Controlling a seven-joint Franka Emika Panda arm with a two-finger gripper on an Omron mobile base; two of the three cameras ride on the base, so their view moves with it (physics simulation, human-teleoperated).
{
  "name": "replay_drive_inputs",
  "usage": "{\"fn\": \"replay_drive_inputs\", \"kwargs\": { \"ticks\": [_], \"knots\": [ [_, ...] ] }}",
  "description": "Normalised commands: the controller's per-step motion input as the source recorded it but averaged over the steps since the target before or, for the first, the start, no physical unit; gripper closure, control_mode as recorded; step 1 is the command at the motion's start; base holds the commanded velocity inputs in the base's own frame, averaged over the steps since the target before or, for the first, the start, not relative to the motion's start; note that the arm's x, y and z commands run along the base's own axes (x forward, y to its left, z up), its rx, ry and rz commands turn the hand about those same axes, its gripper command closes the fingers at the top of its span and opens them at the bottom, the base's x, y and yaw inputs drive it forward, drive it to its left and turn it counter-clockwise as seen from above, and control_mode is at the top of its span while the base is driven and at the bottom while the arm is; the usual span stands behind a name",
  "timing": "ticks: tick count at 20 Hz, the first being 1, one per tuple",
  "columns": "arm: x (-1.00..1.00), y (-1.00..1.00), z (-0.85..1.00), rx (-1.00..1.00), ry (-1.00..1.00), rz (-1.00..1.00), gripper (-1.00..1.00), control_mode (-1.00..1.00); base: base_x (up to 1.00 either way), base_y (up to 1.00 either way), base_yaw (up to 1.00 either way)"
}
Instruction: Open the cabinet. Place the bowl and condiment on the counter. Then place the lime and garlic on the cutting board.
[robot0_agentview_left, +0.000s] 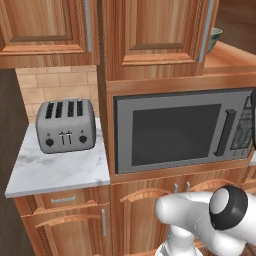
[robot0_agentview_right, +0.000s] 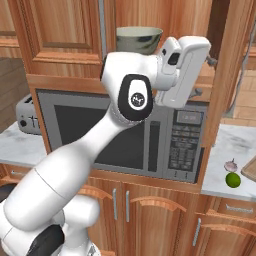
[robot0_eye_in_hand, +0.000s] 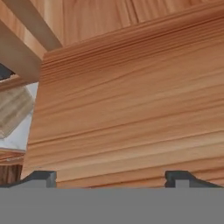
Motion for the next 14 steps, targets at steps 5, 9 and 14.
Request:
{"fn": "replay_drive_inputs", "kwargs": {
  "ticks": [5,9,14],
  "knots": [
    [0.18,-0.39,-0.08,0.0,0.0,0.0,-1.0,-1.0,0.0,0.0,0.0],
    [0.18,-0.32,-0.13,0.0,0.0,0.0,-1.0,-1.0,0.0,0.0,0.0],
    [-0.05,-0.05,-0.03,0.0,0.01,0.05,-1.0,-1.0,0.0,0.0,0.0]
  ]
}}
